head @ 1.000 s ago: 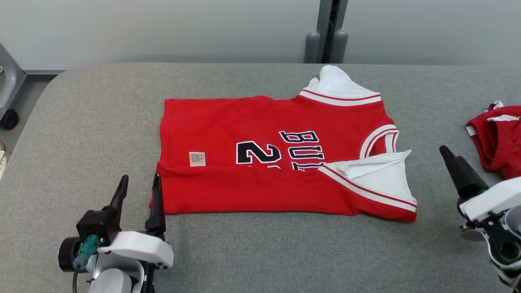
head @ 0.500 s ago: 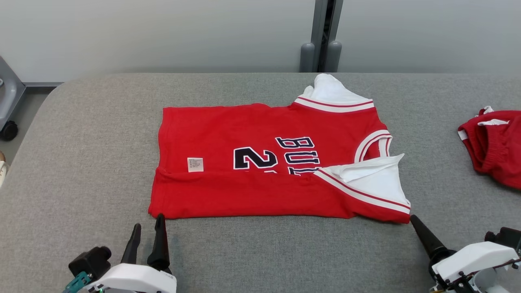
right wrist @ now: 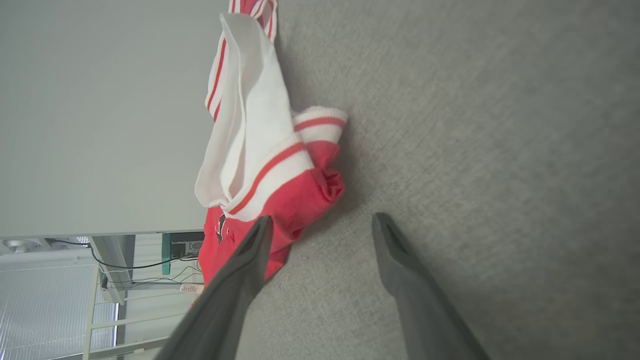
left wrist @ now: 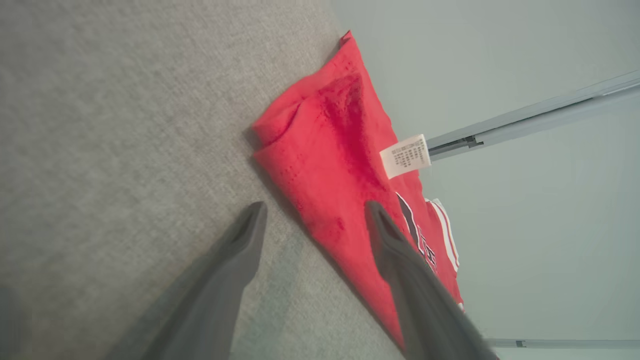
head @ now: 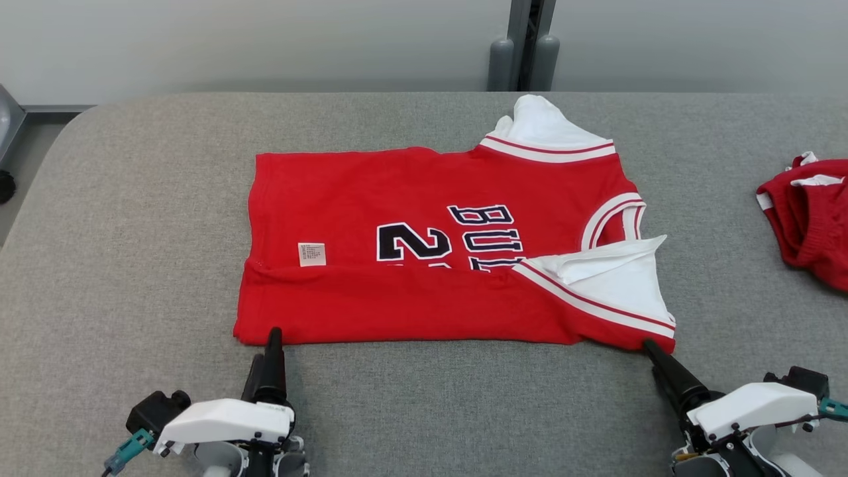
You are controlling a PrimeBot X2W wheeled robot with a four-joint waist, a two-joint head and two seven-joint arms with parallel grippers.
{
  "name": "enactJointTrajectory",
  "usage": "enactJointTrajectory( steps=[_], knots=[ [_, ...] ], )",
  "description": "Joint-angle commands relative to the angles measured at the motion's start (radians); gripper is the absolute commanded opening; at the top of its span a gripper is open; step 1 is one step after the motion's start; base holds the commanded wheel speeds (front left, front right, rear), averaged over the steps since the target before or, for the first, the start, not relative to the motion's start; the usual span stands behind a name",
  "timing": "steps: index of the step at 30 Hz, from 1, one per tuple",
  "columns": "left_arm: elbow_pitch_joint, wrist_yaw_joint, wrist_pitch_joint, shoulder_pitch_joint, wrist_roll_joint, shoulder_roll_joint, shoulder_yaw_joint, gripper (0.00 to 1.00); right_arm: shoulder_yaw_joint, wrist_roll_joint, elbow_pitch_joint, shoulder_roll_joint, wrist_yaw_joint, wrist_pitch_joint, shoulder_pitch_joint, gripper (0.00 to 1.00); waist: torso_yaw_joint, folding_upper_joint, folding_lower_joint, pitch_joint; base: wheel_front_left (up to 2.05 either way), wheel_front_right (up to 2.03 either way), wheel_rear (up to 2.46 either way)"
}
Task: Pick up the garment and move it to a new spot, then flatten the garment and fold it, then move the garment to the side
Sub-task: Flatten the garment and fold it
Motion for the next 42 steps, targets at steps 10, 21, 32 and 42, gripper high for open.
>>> enactJointTrajectory(
  steps=[10,21,32,42],
  knots=[
    [-0.043,-0.006,0.001,-0.064,-0.13,0.0,-0.021,1.0,-0.017,0.042,0.031,0.037,0.0,0.022,-0.05,1.0,-0.003,0.0,0.0,0.052,0.0,0.0,0.0],
    [0.115,-0.004,0.054,-0.12,-0.242,-0.002,-0.051,1.0,-0.04,0.052,0.052,0.064,0.0,0.04,-0.087,1.0,0.006,0.0,0.0,0.085,0.0,0.0,0.0],
    [0.099,-0.004,0.046,-0.132,-0.303,-0.006,-0.077,1.0,-0.067,0.058,0.04,0.069,0.0,0.05,-0.072,1.0,0.012,0.0,0.0,0.093,0.0,0.0,0.0],
    [0.181,-0.003,0.04,-0.135,-0.316,-0.002,-0.093,1.0,-0.07,0.046,0.056,0.086,0.0,0.066,-0.076,1.0,0.008,0.0,0.0,0.087,0.0,0.0,0.0]
  ],
)
